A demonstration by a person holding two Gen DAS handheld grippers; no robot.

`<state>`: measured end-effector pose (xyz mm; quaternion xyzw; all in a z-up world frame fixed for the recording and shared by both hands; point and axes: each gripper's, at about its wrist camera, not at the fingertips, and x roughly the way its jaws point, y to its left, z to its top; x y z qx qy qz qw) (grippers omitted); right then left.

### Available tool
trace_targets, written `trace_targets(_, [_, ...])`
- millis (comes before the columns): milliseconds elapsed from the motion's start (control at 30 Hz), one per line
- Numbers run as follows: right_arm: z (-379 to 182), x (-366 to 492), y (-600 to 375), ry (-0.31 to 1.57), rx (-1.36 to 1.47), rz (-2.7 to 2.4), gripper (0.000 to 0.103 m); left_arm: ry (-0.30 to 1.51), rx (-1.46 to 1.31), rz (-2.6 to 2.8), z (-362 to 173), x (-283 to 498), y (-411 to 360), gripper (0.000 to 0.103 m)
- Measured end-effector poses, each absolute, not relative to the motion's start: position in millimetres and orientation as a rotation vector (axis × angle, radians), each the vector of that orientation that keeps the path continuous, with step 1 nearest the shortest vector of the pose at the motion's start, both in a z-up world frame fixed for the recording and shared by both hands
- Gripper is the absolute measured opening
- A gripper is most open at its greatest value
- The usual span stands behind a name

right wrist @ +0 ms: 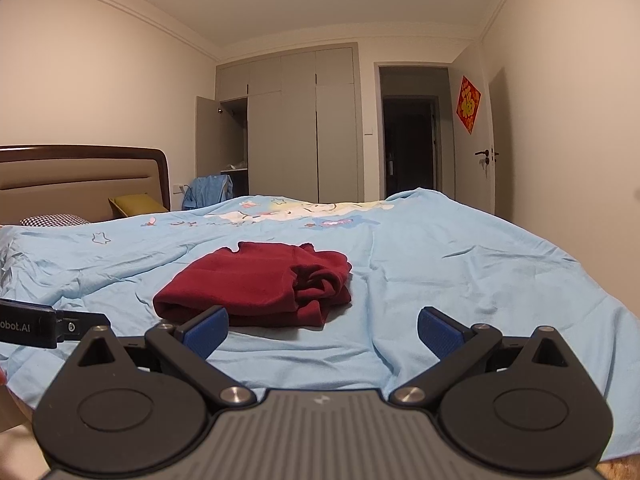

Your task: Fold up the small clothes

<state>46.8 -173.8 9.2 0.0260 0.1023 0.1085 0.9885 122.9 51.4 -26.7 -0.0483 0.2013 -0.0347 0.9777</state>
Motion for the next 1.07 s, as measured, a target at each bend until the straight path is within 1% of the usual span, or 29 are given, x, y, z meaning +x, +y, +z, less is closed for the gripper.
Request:
trace_targets(567, [-2,58,-173,0.256,0.064,0.223,0.103,0.457,-0.084,-0.063,-37,140,50,0.102])
trace_targets(1067, [-16,92,-183,0.347,0.106,0.226,0.103,0.519,-0.049,0.0,-46,172,48,0.102])
